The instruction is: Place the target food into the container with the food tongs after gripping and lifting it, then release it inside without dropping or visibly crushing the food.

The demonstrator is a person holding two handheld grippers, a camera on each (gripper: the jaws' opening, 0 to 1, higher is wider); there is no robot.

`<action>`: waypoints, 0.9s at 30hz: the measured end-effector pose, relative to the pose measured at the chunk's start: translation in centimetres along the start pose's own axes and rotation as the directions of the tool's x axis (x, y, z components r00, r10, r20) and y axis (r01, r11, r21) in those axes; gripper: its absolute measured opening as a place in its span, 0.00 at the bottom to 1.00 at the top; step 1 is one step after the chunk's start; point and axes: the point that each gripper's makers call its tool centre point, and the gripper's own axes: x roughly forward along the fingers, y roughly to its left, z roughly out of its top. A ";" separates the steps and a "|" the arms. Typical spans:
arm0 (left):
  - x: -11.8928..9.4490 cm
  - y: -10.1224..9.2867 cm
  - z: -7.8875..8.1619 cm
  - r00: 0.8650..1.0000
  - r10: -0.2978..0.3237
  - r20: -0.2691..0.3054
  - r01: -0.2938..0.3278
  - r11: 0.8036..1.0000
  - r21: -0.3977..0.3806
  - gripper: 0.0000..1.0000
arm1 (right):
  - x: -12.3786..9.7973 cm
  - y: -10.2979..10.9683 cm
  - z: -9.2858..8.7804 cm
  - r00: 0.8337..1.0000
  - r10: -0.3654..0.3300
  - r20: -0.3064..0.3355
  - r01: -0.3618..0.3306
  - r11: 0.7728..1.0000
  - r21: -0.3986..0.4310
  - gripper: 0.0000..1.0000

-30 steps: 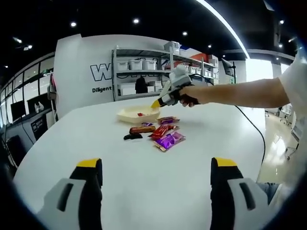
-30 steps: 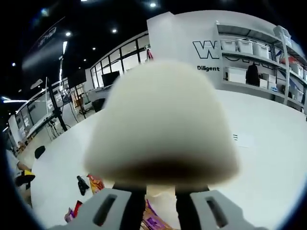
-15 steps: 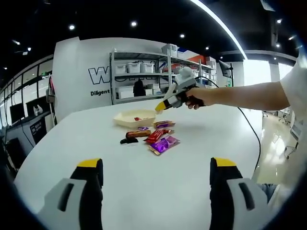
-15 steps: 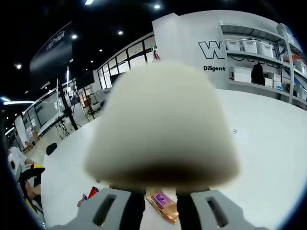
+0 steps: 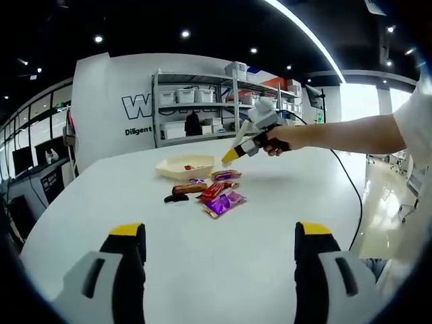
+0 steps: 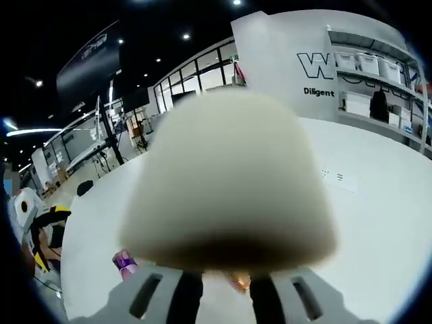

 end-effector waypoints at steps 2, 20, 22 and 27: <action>-0.1 -0.1 0.0 1.000 0.001 -0.001 -0.001 1.000 0.002 0.90 | -0.1 0.1 -0.1 1.000 0.009 -0.002 -0.009 1.000 -0.002 0.19; -0.2 -0.4 0.6 1.000 0.005 0.000 -0.005 1.000 0.009 0.88 | -0.1 -0.4 -1.7 0.997 0.048 -0.064 -0.059 0.983 -0.176 0.21; -0.2 -0.4 0.6 1.000 0.005 0.001 -0.005 1.000 0.009 0.87 | 0.0 -0.5 -1.7 0.997 0.045 -0.066 -0.057 0.981 -0.188 0.21; -0.2 -0.3 0.4 1.000 0.008 -0.004 -0.008 1.000 0.004 0.87 | 0.2 -0.4 -1.6 0.996 0.044 -0.076 -0.060 0.974 -0.220 0.21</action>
